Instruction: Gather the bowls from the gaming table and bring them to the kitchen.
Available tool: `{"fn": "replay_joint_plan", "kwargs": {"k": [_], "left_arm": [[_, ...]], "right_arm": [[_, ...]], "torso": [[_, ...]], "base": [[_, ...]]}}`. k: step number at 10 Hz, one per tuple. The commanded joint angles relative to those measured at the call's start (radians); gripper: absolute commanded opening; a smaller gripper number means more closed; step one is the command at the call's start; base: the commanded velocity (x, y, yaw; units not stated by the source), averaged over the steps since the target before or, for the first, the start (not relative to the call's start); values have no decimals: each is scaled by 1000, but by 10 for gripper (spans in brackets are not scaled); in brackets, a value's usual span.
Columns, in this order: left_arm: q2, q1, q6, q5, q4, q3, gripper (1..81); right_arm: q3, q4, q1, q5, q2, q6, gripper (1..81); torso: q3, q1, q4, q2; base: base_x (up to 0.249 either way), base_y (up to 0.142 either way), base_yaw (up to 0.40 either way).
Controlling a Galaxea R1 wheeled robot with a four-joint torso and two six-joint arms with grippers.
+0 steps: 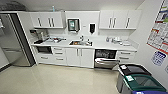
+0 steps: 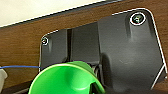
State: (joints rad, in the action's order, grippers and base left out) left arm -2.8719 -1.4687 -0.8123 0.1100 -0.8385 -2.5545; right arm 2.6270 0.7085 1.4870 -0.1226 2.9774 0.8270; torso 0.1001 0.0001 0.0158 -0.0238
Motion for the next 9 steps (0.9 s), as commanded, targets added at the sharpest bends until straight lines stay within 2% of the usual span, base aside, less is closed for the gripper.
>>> {"fn": "replay_joint_plan", "kwargs": {"k": [1,9], "left_arm": [[8,47,1,-19,-14,6,10],[11,46,2,-19,-14,6,10]], "right_arm": [[-4,12,-43,34,7,-3,10],[-1,6,-50,34,8,-3,10]], "torso": [[0,0,0,0],[0,0,0,0]], "base": [[204,-95,0],[198,0,0]]}}
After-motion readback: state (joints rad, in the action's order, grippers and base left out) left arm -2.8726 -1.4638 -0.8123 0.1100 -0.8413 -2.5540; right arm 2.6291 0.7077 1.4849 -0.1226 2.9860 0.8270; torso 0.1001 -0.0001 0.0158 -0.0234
